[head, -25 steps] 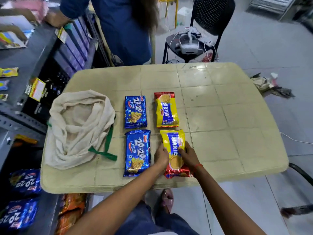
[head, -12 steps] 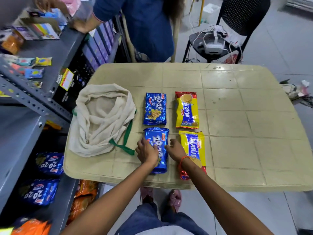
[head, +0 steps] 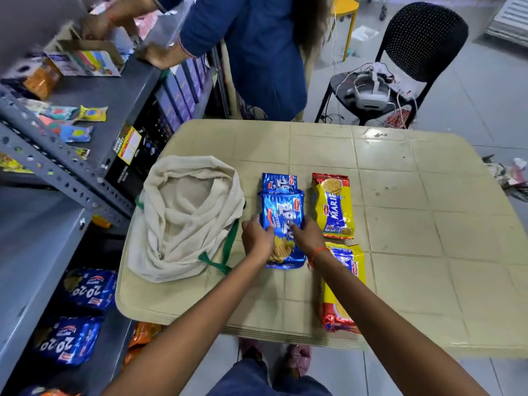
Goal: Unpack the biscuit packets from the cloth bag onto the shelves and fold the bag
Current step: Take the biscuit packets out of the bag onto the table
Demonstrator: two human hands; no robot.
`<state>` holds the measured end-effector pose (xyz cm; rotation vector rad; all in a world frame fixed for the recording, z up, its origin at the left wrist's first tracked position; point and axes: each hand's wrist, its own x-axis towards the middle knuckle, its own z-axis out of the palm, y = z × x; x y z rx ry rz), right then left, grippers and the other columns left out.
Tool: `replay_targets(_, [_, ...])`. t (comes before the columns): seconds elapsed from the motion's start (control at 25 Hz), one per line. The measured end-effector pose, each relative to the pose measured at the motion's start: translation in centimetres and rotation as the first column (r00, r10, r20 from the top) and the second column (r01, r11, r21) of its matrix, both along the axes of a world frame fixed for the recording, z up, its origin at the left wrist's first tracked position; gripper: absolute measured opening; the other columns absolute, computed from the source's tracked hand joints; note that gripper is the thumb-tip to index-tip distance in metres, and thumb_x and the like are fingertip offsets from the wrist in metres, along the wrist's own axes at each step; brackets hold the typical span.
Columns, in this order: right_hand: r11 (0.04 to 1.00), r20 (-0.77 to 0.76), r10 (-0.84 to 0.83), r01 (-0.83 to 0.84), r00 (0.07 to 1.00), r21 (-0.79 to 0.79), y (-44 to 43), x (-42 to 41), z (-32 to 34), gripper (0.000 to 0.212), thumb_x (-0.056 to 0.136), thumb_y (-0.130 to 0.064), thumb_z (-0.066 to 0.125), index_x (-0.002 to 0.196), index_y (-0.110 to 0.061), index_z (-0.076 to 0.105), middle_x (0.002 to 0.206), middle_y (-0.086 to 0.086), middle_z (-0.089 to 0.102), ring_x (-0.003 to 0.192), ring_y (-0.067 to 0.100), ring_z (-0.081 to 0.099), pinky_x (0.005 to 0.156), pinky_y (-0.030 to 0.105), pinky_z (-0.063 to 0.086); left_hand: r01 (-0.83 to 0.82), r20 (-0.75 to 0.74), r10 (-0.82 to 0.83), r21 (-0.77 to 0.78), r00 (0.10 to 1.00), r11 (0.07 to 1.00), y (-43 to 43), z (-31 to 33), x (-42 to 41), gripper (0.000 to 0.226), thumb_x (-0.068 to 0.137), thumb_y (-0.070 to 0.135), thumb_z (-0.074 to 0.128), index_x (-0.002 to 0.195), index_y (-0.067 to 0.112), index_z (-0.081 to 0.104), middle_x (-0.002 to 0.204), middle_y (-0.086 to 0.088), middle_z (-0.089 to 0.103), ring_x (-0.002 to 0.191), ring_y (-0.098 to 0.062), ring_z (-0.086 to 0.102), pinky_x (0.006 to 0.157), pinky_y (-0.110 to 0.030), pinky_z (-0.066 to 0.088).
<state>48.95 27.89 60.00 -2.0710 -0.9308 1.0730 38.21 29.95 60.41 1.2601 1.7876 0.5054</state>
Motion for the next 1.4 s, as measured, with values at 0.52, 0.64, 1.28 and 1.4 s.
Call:
replay_targets(0.52, [1.0, -0.008, 0.019, -0.019, 1.0, 0.025, 4.1, 2.0, -1.0, 0.042, 0.094, -0.005, 0.049, 0.135, 0.003, 0.04, 0.138, 0.02, 0.051, 0.125, 0.032, 0.052, 0.101, 0.04, 0.044, 0.053, -0.049, -0.049, 0.086, 0.998, 0.995, 6.8, -1.4, 0.5, 0.036, 0.087, 0.009, 0.054, 0.122, 0.006, 0.057, 0.122, -0.018, 0.06, 0.113, -0.033, 0.057, 0.097, -0.038, 0.046])
replay_targets(0.64, [0.976, 0.154, -0.193, 0.173, 0.969, 0.135, -1.0, 3.3, -1.0, 0.042, 0.091, -0.003, 0.053, 0.132, 0.001, 0.049, 0.13, 0.021, 0.058, 0.121, 0.033, 0.055, 0.102, 0.038, 0.042, 0.111, 0.088, -0.132, 0.212, 0.987, 0.971, 0.7, -2.2, 1.8, 0.02, 0.085, 0.007, 0.058, 0.104, 0.005, 0.062, 0.104, -0.017, 0.065, 0.099, -0.034, 0.061, 0.087, -0.035, 0.048])
replay_targets(1.28, [0.974, -0.039, -0.209, 0.204, 0.977, -0.1, -8.2, 10.4, 0.4, 0.031, 0.087, -0.022, 0.065, 0.105, 0.003, 0.064, 0.099, 0.017, 0.067, 0.086, 0.025, 0.062, 0.065, 0.024, 0.044, 0.387, 0.346, -0.313, -0.17, 0.884, 0.906, -7.1, -0.3, 7.1, 0.049, 0.09, 0.01, 0.056, 0.137, 0.019, 0.041, 0.134, -0.016, 0.05, 0.119, -0.033, 0.055, 0.099, -0.05, 0.05])
replay_targets(1.4, [0.982, -0.005, -0.189, 0.189, 0.982, 0.029, -4.4, 10.9, 2.6, 0.04, 0.087, -0.025, 0.064, 0.116, 0.002, 0.057, 0.119, 0.02, 0.065, 0.108, 0.034, 0.062, 0.09, 0.039, 0.05, 0.311, 0.338, -0.264, -0.093, 0.903, 0.946, -2.9, 2.0, 8.5, 0.047, 0.091, 0.004, 0.052, 0.135, 0.016, 0.045, 0.135, -0.016, 0.052, 0.119, -0.033, 0.056, 0.1, -0.049, 0.049])
